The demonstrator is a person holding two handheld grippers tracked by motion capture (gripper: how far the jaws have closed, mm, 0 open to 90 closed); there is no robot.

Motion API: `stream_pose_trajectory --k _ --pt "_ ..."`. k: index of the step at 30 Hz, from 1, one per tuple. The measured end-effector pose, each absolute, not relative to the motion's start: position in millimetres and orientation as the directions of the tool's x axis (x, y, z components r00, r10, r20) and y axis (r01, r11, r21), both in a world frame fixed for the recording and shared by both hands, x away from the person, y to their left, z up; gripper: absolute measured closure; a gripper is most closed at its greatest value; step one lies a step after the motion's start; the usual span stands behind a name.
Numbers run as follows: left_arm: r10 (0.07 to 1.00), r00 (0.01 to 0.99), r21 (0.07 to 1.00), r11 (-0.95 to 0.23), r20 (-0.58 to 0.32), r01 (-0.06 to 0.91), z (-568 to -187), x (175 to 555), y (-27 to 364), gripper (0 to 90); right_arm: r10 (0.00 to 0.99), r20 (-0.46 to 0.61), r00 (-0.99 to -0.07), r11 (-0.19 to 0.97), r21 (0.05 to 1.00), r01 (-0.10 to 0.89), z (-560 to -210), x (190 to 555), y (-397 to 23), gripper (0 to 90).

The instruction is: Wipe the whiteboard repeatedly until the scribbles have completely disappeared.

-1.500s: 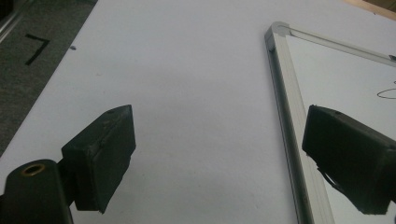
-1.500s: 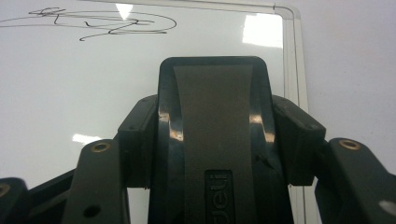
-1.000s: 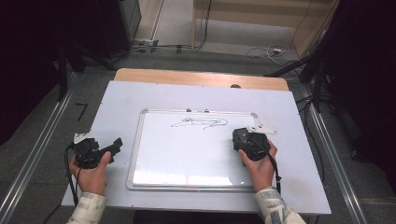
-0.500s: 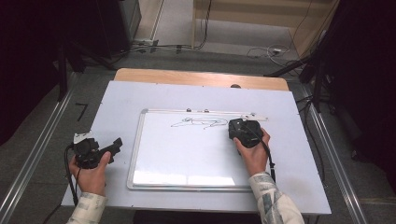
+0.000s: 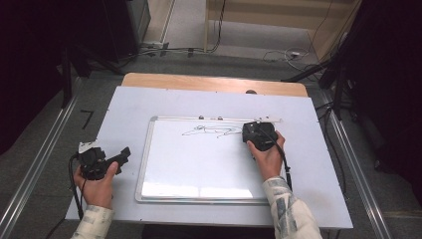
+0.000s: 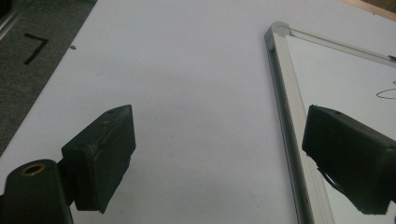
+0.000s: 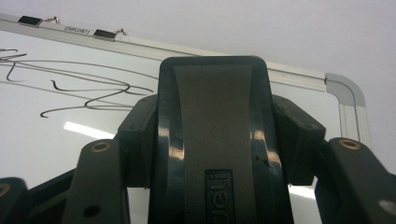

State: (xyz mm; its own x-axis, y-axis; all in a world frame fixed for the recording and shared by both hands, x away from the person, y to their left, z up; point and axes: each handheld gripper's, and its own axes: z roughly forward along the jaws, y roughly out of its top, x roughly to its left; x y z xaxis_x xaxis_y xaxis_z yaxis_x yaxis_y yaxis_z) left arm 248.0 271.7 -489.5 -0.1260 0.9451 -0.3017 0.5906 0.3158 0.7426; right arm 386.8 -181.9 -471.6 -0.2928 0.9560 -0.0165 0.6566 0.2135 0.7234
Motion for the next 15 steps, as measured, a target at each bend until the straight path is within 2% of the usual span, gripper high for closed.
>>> stream_pose_trajectory --k 15 --pt "0.945 -0.122 0.744 0.316 -0.304 0.589 -489.5 248.2 271.6 10.5 0.956 -0.018 -0.293 0.216 0.719 0.661 -471.6 400.9 -175.3 38.5"
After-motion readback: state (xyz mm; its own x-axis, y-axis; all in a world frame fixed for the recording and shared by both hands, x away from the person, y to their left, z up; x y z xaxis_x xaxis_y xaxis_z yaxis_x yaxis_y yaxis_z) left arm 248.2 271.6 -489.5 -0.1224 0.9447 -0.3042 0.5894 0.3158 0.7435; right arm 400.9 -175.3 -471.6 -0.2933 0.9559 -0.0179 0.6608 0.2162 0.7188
